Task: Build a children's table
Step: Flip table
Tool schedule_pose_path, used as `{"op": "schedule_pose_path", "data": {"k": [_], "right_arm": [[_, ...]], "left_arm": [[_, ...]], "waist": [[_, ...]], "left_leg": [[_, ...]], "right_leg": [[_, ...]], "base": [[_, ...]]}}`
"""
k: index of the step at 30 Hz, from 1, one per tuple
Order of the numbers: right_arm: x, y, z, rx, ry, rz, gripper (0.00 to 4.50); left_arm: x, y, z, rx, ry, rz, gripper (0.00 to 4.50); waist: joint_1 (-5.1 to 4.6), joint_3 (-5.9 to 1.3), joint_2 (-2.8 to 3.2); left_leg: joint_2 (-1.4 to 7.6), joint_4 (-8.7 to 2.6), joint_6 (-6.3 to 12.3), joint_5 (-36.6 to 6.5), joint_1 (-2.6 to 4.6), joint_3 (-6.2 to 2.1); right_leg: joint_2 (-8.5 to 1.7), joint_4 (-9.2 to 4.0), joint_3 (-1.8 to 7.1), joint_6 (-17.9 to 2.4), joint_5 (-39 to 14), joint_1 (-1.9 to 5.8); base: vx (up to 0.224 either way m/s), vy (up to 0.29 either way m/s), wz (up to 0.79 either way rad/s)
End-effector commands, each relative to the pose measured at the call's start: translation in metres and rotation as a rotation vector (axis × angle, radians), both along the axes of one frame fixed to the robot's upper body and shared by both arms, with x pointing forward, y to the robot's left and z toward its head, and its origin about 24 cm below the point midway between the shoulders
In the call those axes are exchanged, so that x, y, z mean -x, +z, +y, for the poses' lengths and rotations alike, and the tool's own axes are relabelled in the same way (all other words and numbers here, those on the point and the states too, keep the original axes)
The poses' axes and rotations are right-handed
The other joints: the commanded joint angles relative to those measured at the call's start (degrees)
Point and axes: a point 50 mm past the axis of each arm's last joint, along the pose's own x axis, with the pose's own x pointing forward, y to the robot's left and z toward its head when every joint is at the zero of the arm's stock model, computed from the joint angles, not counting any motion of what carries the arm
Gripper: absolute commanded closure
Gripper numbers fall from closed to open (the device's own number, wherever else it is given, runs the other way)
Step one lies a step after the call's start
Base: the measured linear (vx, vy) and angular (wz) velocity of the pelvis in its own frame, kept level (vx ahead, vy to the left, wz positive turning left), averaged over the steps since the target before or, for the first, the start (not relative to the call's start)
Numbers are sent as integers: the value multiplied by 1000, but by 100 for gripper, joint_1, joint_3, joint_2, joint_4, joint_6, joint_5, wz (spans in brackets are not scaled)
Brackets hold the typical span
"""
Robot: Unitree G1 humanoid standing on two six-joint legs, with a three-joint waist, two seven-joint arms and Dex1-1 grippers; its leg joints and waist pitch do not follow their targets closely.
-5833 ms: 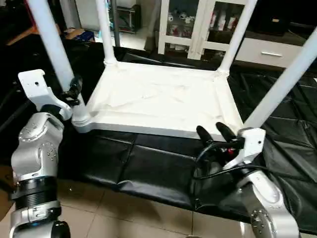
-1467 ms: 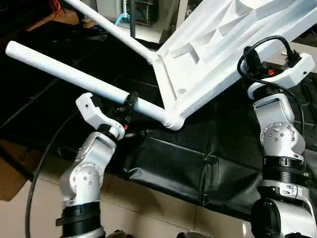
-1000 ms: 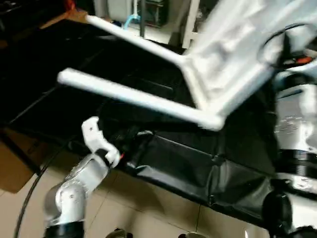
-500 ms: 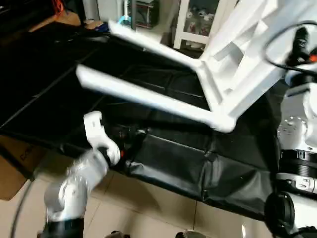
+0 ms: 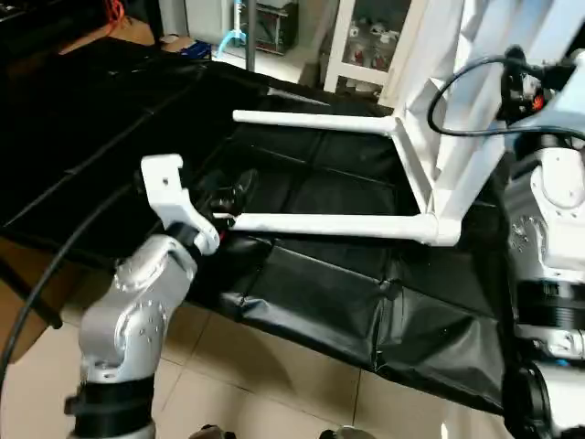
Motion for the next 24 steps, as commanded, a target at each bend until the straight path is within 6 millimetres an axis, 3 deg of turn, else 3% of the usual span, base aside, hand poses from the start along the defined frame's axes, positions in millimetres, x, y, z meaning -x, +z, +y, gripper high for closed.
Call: {"op": "schedule_pose_path", "data": {"k": [1, 4, 8, 9, 10, 12, 18, 24], "right_arm": [[3, -2, -4, 11, -34, 37, 259], [8, -21, 1, -22, -13, 138, 259], [11, -24, 5, -24, 11, 169, 259], [11, -23, 7, -29, 27, 175, 259], [11, -21, 7, -31, 35, 178, 226], [10, -15, 7, -17, 51, 182, 205], [9, -7, 6, -4, 97, 247, 149], [6, -12, 4, 2, 172, 315, 149]], "left_arm": [[1, 1, -8, -39, -43, -17, 99], [1, -2, -13, -89, -76, -25, 99], [3, 0, -20, -93, -125, -34, 99], [5, 1, -23, -94, -154, -41, 99], [5, 2, -25, -94, -174, -43, 99], [6, 5, -30, -103, -202, -54, 99], [5, 15, -46, -130, -219, -126, 99], [11, 14, -52, -229, -239, -199, 99]], "waist": [[-39, -473, -34], [-45, -458, -20], [-74, -467, -1], [-90, -469, -23], [-104, -467, -30], [-142, -467, -33], [-182, -466, -56], [-169, -483, -41]], "left_leg": [[413, -554, 31, -509, 214, -188], [410, -588, -114, -735, 212, -201], [421, -635, -413, -1102, 228, -232], [416, -640, -498, -1262, 241, -234], [413, -648, -543, -1390, 239, -241], [410, -654, -600, -1569, 222, -256], [415, -639, -581, -1623, 203, -269], [426, -630, -522, -1416, 184, -269]], "right_leg": [[-84, -294, 78, -809, -964, 231], [-79, -332, 85, -675, -1182, 222], [-64, -337, 77, -540, -1361, 199], [-55, -349, 73, -510, -1420, 186], [-55, -354, 74, -492, -1483, 184], [-66, -373, 75, -459, -1634, 185], [-85, -411, 85, -449, -1774, 188], [-87, -385, 86, -503, -1484, 212]], "base": [[0, 0, 0], [0, 0, 0], [0, 0, 0], [0, 0, 0], [0, 0, 0], [0, 0, 0], [0, 0, 0], [0, 0, 0]]}}
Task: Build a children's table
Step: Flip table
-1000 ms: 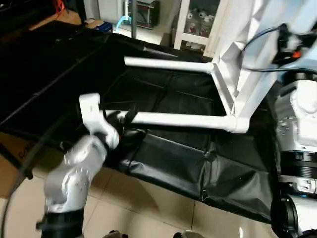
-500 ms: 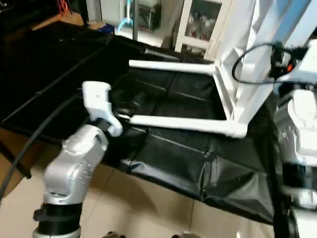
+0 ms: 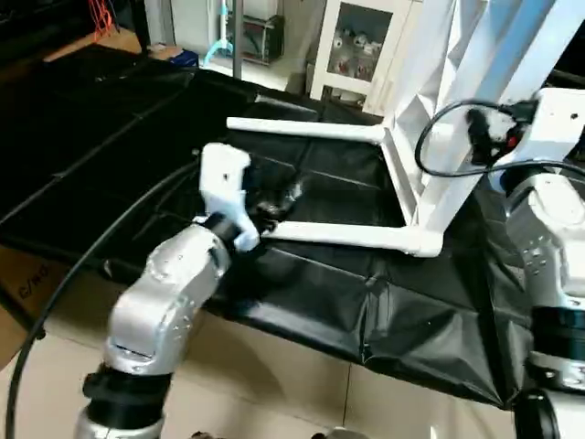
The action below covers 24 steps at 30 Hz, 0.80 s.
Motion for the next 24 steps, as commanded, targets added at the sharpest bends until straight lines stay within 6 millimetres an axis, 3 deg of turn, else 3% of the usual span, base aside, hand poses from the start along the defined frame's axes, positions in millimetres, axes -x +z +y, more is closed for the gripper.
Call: {"op": "schedule_pose_path", "data": {"k": [1, 6, 11, 16, 17, 24], "right_arm": [[-3, 3, -2, -2, 47, 14, 149], [-7, 0, 0, 8, 101, 35, 149], [-9, -2, -1, 6, 113, 45, 149], [-10, -1, 0, -3, 142, 32, 149], [-10, -1, 0, -6, 148, 29, 175], [-12, 0, -2, -19, 151, 10, 224]], "left_arm": [[4, 2, -6, -41, -21, -49, 99], [4, 0, -6, -77, -31, -52, 99], [3, 0, -4, -81, -21, -56, 99], [4, 0, -3, -81, -18, -66, 99], [5, -1, -3, -80, -16, -66, 99], [6, -1, -2, -81, -15, -69, 99]], "waist": [[-14, -405, 71], [8, -414, 90], [14, -410, 80], [21, -396, 58], [22, -396, 50], [1, -392, 62]], "left_leg": [[399, -608, -426, -1436, 161, -249], [408, -589, -391, -1233, 172, -230], [415, -591, -386, -1219, 164, -225], [421, -596, -418, -1433, 167, -224], [423, -597, -418, -1438, 168, -225], [424, -609, -466, -1566, 169, -238]], "right_leg": [[-127, -381, 88, -577, -1471, 198], [-128, -342, 96, -825, -1204, 212], [-123, -346, 105, -872, -1208, 224], [-123, -383, 102, -832, -1568, 204], [-125, -384, 101, -827, -1582, 200], [-112, -391, 89, -805, -1693, 180]], "base": [[0, 0, 0], [0, 0, 0], [0, 0, 0], [0, 0, 0], [0, 0, 0], [0, 0, 0]]}}
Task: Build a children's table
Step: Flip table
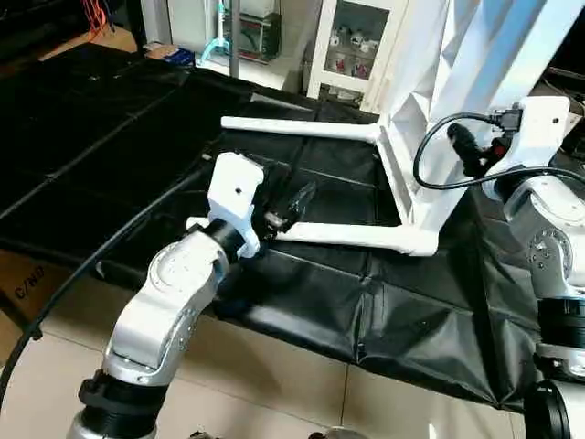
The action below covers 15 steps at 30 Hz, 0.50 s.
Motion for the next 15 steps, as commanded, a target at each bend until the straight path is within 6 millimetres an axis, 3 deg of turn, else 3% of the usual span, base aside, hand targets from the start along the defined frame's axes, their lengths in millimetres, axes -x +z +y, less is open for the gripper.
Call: {"op": "schedule_pose_path", "data": {"k": [1, 10, 12, 13, 15], "right_arm": [[-2, 12, 2, -5, 29, -54, 229], [-4, 15, -2, -15, 11, -85, 253], [-5, 18, -4, -12, -6, -102, 254], [-7, 23, -8, -3, -44, -120, 254], [-9, 27, -12, 11, -76, -134, 254]], "left_arm": [[2, 5, -3, -2, -14, -32, 99], [2, 5, -3, -2, -14, -31, 99], [2, 5, -2, 0, -13, -32, 99], [2, 5, -3, 1, -11, -33, 99], [2, 6, -3, 2, -9, -34, 99]], "waist": [[-5, -389, 62], [-1, -398, 57], [1, -395, 58], [-11, -399, 29], [-2, -389, 44]], "left_leg": [[367, -591, -409, -1635, 170, -223], [370, -583, -343, -1531, 168, -212], [370, -583, -331, -1527, 166, -211], [369, -577, -327, -1529, 162, -207], [367, -574, -334, -1572, 174, -200]], "right_leg": [[-173, -399, 91, -778, -1740, 196], [-176, -387, 95, -837, -1587, 202], [-177, -389, 96, -843, -1597, 202], [-178, -391, 95, -846, -1634, 201], [-180, -407, 96, -842, -1728, 183]], "base": [[0, 0, 0], [0, 0, 0], [0, 0, 0], [0, 0, 0], [0, 0, 0]]}}
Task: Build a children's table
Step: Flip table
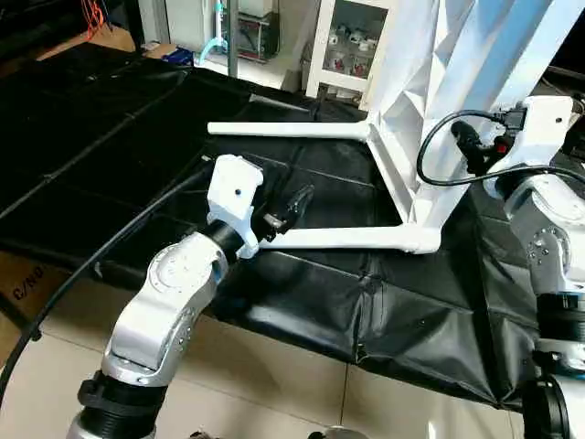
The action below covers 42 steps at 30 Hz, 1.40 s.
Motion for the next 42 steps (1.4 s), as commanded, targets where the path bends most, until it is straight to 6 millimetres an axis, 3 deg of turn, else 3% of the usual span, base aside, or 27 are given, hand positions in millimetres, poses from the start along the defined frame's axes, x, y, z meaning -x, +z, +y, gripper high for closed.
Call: {"op": "schedule_pose_path", "data": {"k": [1, 8, 13, 17, 18, 24, 33, 38, 42], "right_arm": [[-2, 29, -11, 29, -69, -121, 254], [-10, 62, -24, 196, -154, -212, 255], [-15, 88, -24, 295, -165, -289, 255], [-19, 104, -23, 366, -156, -338, 255], [-19, 107, -23, 376, -154, -344, 255], [-23, 136, -23, 473, -140, -407, 255], [-24, 170, -22, 691, -93, -406, 255], [-23, 189, -20, 824, -65, -392, 255], [-22, 197, -18, 884, -74, -396, 255]], "left_arm": [[2, 6, -3, 4, -12, -31, 99], [1, 6, -2, 7, -5, -34, 99], [0, 7, 0, 8, 9, -40, 99], [0, 8, 2, 9, 16, -44, 99], [0, 8, 2, 9, 18, -45, 99], [0, 9, 1, 14, 21, -46, 99], [0, 10, 2, 17, 22, -48, 99], [0, 12, 1, 15, 17, -55, 99], [0, 14, 1, 17, 15, -62, 99]], "waist": [[-8, -403, 28], [39, -418, -5], [84, -453, -50], [127, -482, -60], [159, -458, -59], [176, -433, -77], [193, -431, -91], [188, -406, -89], [172, -387, -84]], "left_leg": [[363, -567, -331, -1554, 173, -205], [363, -536, -199, -1242, 174, -170], [352, -479, 149, -577, 123, -137], [355, -433, 375, -202, 102, -120], [365, -435, 454, -178, 99, -104], [381, -435, 327, -637, 129, -97], [380, -426, 371, -567, 93, -101], [393, -424, 357, -726, 76, -107], [396, -437, 259, -949, 73, -115]], "right_leg": [[-177, -396, 93, -844, -1727, 198], [-177, -369, 93, -936, -1439, 204], [-189, -295, 96, -1131, -851, 261], [-185, -238, 94, -1285, -513, 263], [-175, -242, 98, -1297, -472, 243], [-175, -288, 89, -1212, -1044, 196], [-160, -262, 85, -1211, -934, 206], [-162, -268, 82, -1247, -1058, 186], [-168, -292, 88, -1162, -1284, 170]], "base": [[0, 0, 0], [0, 0, 0], [0, 0, 0], [0, 0, 0], [0, 0, 0], [0, 0, 0], [0, 0, 0], [0, 0, 0], [0, 0, 0]]}}
